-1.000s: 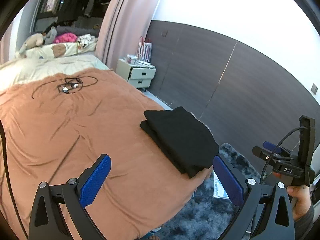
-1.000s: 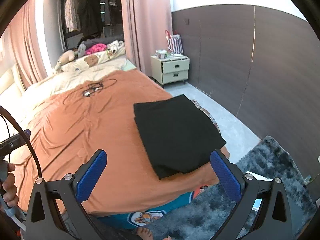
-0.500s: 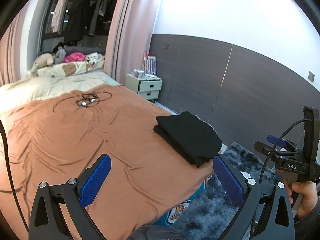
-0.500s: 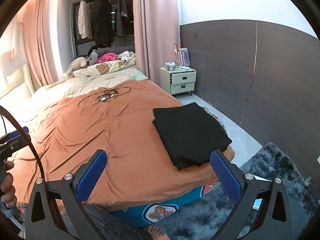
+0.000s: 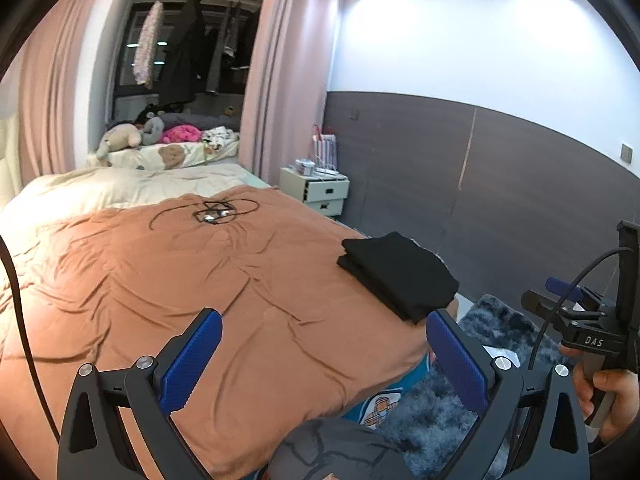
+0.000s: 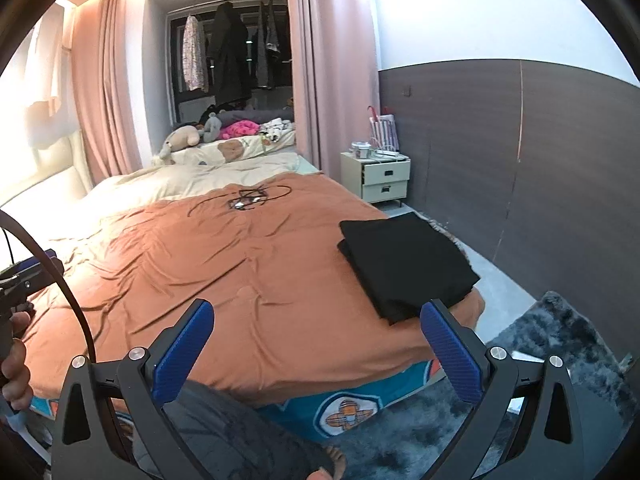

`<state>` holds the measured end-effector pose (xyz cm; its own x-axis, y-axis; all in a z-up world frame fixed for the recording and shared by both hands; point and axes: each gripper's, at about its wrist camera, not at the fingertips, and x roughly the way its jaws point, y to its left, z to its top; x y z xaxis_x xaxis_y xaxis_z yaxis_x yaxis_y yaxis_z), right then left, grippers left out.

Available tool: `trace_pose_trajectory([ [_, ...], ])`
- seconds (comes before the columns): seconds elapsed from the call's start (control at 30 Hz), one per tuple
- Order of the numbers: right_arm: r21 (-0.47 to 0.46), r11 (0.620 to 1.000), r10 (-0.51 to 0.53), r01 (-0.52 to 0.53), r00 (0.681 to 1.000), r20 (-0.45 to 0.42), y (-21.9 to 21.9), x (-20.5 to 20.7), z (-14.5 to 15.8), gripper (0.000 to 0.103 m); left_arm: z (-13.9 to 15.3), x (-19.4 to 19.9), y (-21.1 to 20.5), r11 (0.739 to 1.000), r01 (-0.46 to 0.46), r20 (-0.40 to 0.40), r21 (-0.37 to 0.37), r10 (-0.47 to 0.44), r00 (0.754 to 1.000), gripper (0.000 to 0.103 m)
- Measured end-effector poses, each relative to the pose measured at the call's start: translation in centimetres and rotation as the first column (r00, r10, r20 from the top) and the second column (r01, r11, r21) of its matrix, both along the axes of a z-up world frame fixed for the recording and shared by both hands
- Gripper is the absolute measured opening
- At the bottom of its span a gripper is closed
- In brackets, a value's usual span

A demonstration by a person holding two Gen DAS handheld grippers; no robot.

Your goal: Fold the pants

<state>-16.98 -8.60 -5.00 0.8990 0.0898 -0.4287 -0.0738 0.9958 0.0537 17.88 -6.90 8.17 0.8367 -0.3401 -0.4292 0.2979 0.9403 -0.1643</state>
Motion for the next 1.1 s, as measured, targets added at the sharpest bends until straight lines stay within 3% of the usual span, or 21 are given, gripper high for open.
trace_pose_trajectory([
  [0.47,-0.004,0.999,0.039,-0.039,0.999,0.006,1.2,-2.6,-2.1,0.103,-1.0,-5.7,4.5,0.988,-0.151,0.053,0.007,0.151,0.987,0.103],
  [0.77,-0.020,0.998,0.058,-0.058,0.998,0.009,3.0,-4.6,-2.8,0.103,-2.0,-8.6,5.5,0.978,-0.199,0.070,0.067,0.194,0.978,0.103],
  [1.1,0.009,0.998,0.060,-0.060,0.998,0.001,2.8,-5.1,-3.8,0.103,-3.9,-9.7,6.5,0.973,-0.224,0.041,0.061,0.222,0.974,0.103],
])
